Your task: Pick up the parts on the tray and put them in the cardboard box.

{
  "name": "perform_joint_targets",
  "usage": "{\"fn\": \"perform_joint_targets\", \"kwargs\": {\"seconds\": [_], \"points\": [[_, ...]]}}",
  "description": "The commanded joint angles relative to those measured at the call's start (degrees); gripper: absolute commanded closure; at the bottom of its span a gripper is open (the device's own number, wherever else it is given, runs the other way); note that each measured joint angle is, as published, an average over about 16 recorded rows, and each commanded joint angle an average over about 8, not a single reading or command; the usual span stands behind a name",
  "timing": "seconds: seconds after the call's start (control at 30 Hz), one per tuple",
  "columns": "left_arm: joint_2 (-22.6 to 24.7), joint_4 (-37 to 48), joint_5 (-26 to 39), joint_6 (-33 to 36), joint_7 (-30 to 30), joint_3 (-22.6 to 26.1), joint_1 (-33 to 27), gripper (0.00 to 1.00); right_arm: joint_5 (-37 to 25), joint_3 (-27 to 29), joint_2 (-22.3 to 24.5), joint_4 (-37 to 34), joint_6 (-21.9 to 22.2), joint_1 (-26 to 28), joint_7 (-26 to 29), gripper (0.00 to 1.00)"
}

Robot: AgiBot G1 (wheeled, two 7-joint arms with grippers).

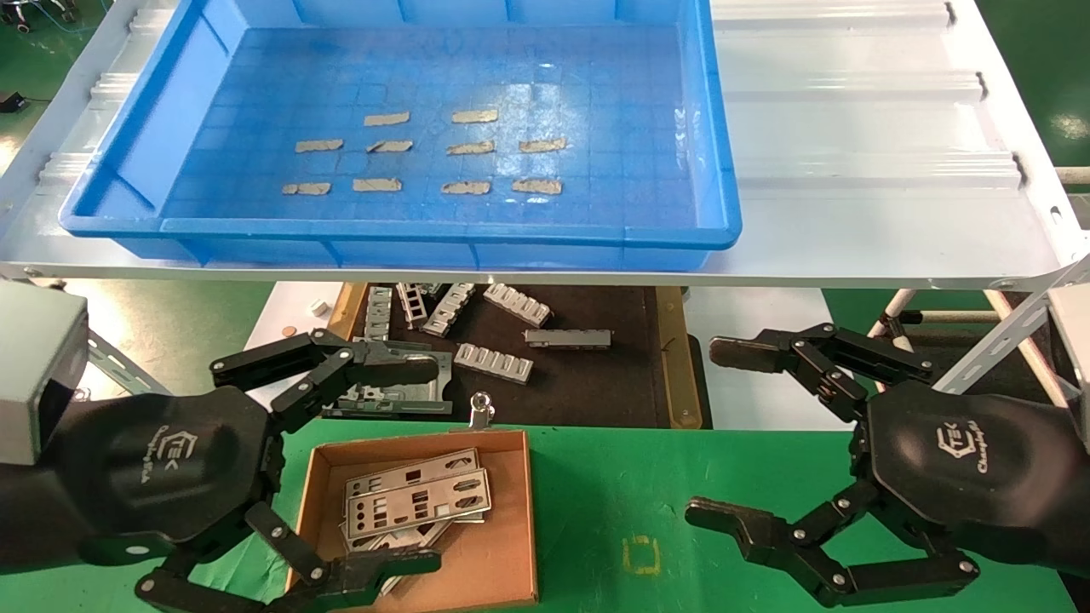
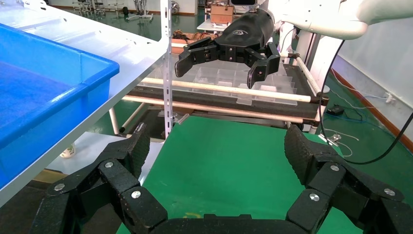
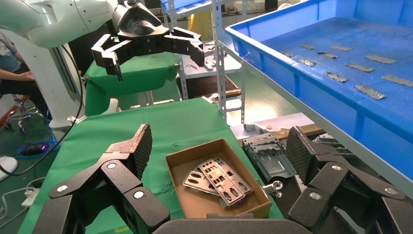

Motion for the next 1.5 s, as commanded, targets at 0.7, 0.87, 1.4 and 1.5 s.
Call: {"fn": "perform_joint_targets", "kwargs": {"seconds": [0.7,0.87,1.4,1.5], "points": [[0.0,0.1,0.0,0.0,0.0,0.1,-0.1,0.0,0.0,0.0,0.0,0.0,0.0,0.0,0.0,0.0],[0.0,0.1,0.0,0.0,0.0,0.1,-0.1,0.0,0.0,0.0,0.0,0.0,0.0,0.0,0.0,0.0],[0.0,0.1,0.0,0.0,0.0,0.1,-0.1,0.0,0.0,0.0,0.0,0.0,0.0,0.0,0.0,0.0],[0.0,0.1,0.0,0.0,0.0,0.1,-0.1,0.0,0.0,0.0,0.0,0.0,0.0,0.0,0.0,0.0]]}}
